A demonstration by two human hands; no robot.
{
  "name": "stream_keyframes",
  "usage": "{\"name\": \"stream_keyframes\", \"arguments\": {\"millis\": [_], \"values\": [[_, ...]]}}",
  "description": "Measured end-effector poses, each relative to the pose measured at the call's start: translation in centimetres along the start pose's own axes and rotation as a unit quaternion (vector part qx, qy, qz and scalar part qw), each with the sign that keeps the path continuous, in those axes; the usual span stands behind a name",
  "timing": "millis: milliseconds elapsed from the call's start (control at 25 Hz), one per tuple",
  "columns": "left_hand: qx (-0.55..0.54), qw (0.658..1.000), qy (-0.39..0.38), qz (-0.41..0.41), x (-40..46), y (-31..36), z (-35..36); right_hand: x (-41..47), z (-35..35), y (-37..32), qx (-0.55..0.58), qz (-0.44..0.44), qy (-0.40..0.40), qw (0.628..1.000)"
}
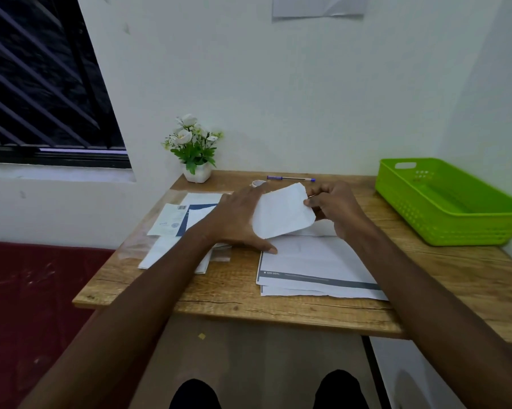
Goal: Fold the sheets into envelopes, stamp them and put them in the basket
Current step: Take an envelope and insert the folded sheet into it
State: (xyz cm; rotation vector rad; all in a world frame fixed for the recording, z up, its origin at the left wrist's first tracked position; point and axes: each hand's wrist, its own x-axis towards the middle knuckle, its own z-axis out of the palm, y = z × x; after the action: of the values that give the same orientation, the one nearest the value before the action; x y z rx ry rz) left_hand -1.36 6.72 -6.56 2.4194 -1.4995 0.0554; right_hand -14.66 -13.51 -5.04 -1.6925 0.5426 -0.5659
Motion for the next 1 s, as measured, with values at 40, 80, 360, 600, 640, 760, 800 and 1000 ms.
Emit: {"name": "stream_keyframes", "arguments": {"millis": [40,80,360,600,640,760,800,1000], "values": [[0.004,1.000,-0.002,0.001,-0.2,-0.2,0.0,0.0,-0.1,0.1,0.013,0.009,0.000,1.000],[0.003,1.000,0.003,0.002,-0.3,-0.4,0.0,0.1,-0.2,0.2,0.025,0.016,-0.001,1.000],[-0.019,0.996,0.083,0.036,-0.8,-0.3,-0.6,-0.1,0.3,0.8,0.059,0.005,-0.067,0.996],[-0.002,0.992,0.101,0.072,-0.7,-0.3,-0.6,0.2,0.9,1.2,-0.130,-0.091,0.080,0.984],[0.002,0.992,0.107,0.073,-0.7,-0.4,-0.5,0.2,1.1,1.2,-0.198,-0.133,0.126,0.963],[0.023,0.989,0.123,0.073,-0.5,-0.6,-0.4,-0.1,1.5,0.7,-0.266,-0.226,0.172,0.921],[0.029,0.989,0.128,0.074,-0.5,-0.7,-0.4,-0.1,1.6,0.6,-0.232,-0.241,0.151,0.930],[0.067,0.988,0.123,0.071,-0.3,-0.5,-0.1,-0.1,1.7,0.5,0.034,-0.092,0.009,0.995]]}}
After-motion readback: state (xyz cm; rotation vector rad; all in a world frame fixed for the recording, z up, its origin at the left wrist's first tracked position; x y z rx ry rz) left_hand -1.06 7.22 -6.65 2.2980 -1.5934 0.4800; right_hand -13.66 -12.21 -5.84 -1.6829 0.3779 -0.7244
